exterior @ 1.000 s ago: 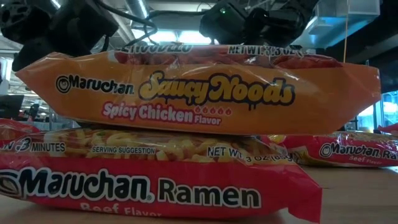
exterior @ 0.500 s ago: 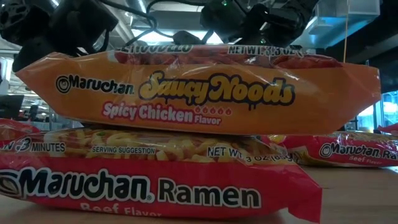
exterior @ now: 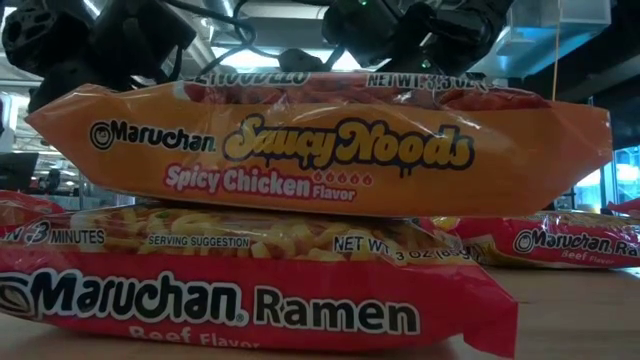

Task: Sort Maruchan noodles
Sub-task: Put the black noodle pack into the right transparent bin

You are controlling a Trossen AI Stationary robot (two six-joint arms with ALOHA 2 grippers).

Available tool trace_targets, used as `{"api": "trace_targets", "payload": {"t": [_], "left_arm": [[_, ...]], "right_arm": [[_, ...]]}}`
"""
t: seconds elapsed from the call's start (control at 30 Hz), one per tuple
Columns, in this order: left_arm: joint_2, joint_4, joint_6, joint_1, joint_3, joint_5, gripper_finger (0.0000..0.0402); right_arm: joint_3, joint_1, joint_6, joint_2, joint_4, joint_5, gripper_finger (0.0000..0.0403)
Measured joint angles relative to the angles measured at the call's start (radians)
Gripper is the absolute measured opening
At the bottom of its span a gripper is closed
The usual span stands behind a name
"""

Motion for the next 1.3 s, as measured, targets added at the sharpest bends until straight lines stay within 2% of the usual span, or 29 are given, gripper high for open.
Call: {"api": "trace_targets", "payload": {"t": [0.13, 0.23, 0.57, 0.73, 0.9, 1.03, 1.3], "left_arm": [[-0.001, 0.046, 0.043, -0.001, 0.000, 0.003, 0.0112], [-0.001, 0.052, 0.061, -0.001, 0.000, 0.006, 0.0112], [-0.002, 0.002, 0.060, 0.000, 0.002, 0.028, 0.0112], [-0.013, -0.007, 0.059, -0.003, 0.002, 0.064, 0.0112], [-0.069, -0.038, 0.059, -0.004, 0.004, 0.110, 0.0112], [-0.122, -0.130, 0.060, -0.004, 0.004, 0.127, 0.0112], [-0.160, -0.181, 0.060, -0.004, 0.004, 0.133, 0.0112]], "right_arm": [[0.000, -0.001, 0.029, 0.030, 0.040, -0.041, 0.0311], [0.000, -0.001, 0.030, 0.044, 0.038, -0.062, 0.0290], [0.004, -0.008, -0.030, 0.044, 0.049, -0.064, 0.0160], [0.004, -0.007, -0.084, 0.031, 0.034, -0.068, 0.0112], [0.006, -0.005, -0.174, -0.039, -0.064, -0.059, 0.0088], [0.006, -0.005, -0.253, -0.124, -0.187, -0.026, 0.0088], [0.006, -0.006, -0.426, -0.345, -0.529, 0.074, 0.0087]]}}
